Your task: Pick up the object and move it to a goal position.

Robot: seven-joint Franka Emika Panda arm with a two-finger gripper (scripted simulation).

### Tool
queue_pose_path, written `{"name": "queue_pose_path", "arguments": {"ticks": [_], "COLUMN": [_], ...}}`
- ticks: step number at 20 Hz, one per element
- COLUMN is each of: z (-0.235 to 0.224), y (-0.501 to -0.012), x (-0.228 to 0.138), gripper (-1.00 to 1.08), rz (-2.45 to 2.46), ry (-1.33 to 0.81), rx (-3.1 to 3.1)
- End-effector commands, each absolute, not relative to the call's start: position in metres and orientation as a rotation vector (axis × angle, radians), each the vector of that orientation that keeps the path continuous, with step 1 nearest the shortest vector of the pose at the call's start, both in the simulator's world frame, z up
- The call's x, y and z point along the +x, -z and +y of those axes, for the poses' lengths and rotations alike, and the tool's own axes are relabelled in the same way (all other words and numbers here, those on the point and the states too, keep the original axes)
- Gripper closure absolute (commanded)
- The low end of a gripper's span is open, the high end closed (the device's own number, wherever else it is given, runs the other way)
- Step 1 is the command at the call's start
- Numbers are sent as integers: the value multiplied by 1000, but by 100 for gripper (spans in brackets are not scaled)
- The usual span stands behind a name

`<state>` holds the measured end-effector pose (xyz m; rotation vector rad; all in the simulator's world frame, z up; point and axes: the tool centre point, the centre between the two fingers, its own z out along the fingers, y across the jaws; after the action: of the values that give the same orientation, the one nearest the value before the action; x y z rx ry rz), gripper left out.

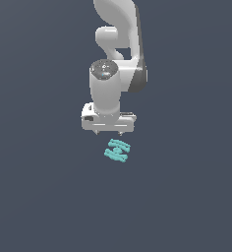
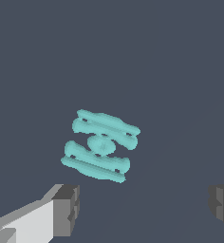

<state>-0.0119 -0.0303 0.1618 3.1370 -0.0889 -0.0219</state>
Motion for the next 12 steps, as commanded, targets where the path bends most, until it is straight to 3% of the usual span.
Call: {"name": "queue_pose_path", "arguments": {"ticks": [1,10,11,12], "z": [-30,-30,-30,-30], "y": [-162,-162,-162,-162], "x": [-12,-12,-12,-12], "gripper": [-92,-92,-60,-60], "rz": [-89,-89,-89,-87], "ry": [22,22,22,22], "rx": [3137,3137,3137,3137]}}
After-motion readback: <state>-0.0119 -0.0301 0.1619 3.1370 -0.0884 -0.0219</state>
